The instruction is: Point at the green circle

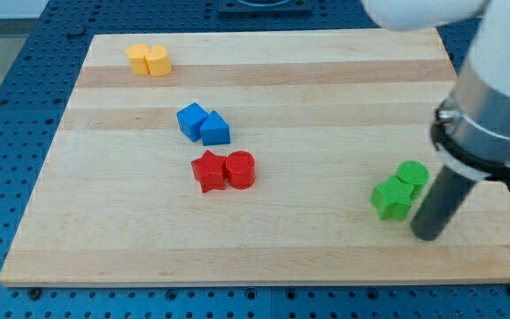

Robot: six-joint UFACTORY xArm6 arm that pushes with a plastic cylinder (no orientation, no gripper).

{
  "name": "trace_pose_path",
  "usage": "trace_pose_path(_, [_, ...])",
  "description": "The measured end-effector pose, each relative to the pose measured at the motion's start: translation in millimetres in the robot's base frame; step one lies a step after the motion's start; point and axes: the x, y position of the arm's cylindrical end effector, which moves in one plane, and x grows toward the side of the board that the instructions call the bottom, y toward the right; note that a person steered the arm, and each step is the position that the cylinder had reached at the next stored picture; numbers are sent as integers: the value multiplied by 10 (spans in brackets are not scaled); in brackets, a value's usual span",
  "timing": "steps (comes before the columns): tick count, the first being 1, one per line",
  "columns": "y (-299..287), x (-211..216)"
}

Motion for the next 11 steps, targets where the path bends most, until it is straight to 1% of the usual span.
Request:
trace_pose_path(1, [363,-4])
trace_pose_path(2, [491,-203])
trace_pose_path(3, [491,-470])
trace_pose_path(4, [491,-608])
trace_pose_path(11, [233,-635])
